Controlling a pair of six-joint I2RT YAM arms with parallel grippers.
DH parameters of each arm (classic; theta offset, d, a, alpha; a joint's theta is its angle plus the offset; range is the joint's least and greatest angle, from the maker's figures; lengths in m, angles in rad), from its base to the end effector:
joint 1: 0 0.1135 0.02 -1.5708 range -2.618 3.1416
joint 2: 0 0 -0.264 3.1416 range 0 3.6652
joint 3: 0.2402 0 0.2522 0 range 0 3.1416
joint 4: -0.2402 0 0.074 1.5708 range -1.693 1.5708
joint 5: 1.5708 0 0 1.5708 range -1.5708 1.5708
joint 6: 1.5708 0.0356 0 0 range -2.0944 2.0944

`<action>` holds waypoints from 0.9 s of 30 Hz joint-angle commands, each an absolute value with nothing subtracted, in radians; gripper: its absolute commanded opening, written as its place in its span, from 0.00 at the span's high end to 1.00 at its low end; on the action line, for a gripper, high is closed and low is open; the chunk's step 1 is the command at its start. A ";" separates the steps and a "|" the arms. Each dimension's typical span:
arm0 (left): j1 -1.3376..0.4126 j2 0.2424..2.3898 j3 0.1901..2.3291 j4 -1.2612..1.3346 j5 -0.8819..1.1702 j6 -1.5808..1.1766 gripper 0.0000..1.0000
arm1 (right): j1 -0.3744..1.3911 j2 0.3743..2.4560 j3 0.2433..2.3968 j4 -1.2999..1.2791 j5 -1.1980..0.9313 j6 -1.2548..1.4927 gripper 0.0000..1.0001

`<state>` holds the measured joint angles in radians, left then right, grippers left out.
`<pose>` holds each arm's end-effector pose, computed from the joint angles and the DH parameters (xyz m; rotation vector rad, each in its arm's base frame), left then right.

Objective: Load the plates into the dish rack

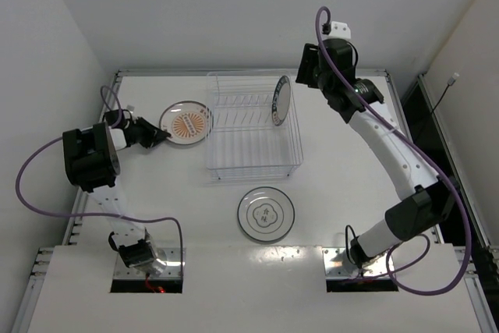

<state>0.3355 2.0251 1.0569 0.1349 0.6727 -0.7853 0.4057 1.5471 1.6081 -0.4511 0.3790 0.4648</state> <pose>0.3780 0.1083 0.1075 -0.9932 2.1881 -1.0169 0.3301 0.1275 0.4115 0.3037 1.9136 0.2087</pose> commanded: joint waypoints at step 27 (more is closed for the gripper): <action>0.391 1.831 0.673 1.782 0.996 -1.702 1.00 | 0.273 1.657 1.315 0.185 -0.702 0.765 0.39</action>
<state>0.3809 1.7557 0.6647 1.0534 0.9184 -1.3891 0.2752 1.6291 1.3422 -0.0731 -0.5159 0.6449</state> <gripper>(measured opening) 0.042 0.602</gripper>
